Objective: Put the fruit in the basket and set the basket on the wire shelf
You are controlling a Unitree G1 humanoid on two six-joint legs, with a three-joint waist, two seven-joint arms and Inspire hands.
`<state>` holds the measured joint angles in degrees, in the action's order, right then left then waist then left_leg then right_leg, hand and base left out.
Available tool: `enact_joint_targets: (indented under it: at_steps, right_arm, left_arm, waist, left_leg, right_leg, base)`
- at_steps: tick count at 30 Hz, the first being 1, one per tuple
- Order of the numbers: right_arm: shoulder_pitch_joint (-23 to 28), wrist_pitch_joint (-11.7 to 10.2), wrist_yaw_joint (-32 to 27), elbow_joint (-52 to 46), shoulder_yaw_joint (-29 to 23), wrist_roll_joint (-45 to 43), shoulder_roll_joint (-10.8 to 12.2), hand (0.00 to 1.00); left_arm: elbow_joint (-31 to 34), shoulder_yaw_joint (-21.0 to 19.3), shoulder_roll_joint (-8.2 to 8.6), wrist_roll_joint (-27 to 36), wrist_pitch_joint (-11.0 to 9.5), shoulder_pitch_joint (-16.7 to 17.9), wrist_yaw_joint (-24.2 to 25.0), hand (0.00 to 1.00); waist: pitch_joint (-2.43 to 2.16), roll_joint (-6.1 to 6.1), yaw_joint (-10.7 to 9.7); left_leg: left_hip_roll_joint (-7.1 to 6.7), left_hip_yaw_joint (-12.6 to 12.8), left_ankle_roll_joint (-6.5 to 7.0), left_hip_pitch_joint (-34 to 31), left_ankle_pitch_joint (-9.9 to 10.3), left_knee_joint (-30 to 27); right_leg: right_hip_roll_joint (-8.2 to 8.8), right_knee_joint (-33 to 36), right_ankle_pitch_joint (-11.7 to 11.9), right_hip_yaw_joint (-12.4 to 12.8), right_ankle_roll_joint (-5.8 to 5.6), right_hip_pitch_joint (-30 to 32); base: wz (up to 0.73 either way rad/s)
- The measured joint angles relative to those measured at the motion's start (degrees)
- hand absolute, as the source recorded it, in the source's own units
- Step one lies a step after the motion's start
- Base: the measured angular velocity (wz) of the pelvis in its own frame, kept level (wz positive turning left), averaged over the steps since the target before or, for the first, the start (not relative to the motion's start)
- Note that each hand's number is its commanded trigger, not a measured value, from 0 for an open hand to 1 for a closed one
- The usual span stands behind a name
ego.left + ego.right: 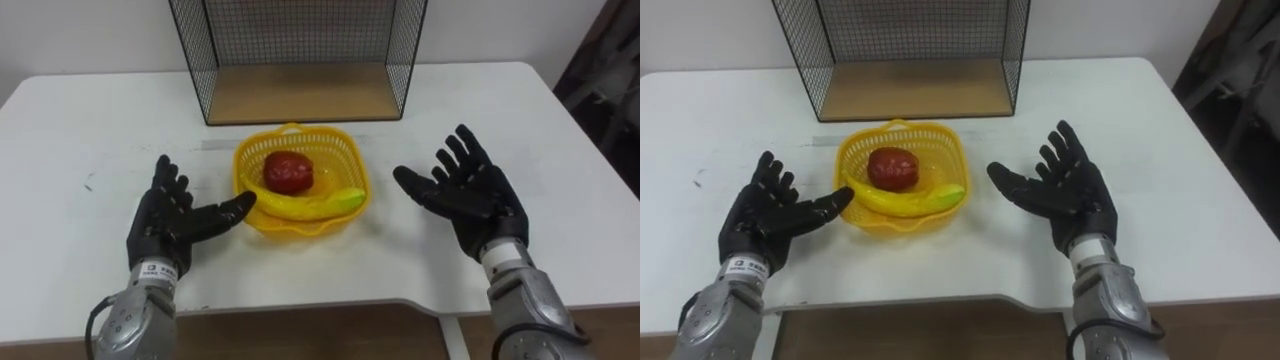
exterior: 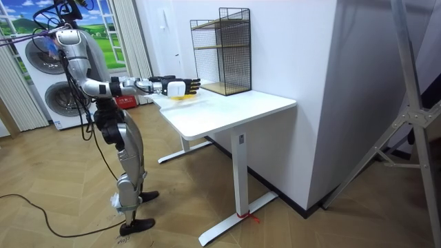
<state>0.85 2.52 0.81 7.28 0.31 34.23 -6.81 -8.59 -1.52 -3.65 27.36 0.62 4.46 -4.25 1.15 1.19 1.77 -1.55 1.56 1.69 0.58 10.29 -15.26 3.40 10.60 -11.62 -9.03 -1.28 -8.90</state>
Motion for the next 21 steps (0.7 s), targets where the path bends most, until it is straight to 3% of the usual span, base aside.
enact_joint_targets:
  at_steps: [6,21]
  right_arm:
    - [-1.82,0.05,0.79,1.11,1.2,-0.06,0.04,0.0]
    - [-4.5,0.05,3.13,1.98,3.49,-0.33,0.59,0.0]
  left_arm:
    - [0.38,0.34,0.44,-0.06,1.54,-0.04,-0.02,0.0]
    - [0.43,3.05,0.96,0.05,2.89,-2.39,1.03,0.0]
  waist:
    - [-0.21,0.25,0.32]
    - [-0.32,-0.02,0.21]
  left_leg:
    - [0.01,-0.04,0.0,-0.17,-0.01,-0.11]
    - [0.0,-0.14,-0.01,0.1,-0.04,-0.27]
  right_leg:
    - [-0.01,0.01,0.0,-0.06,0.0,0.47]
    - [0.03,0.01,0.0,-0.44,0.0,-0.36]
  base:
    - [0.0]
    - [0.01]
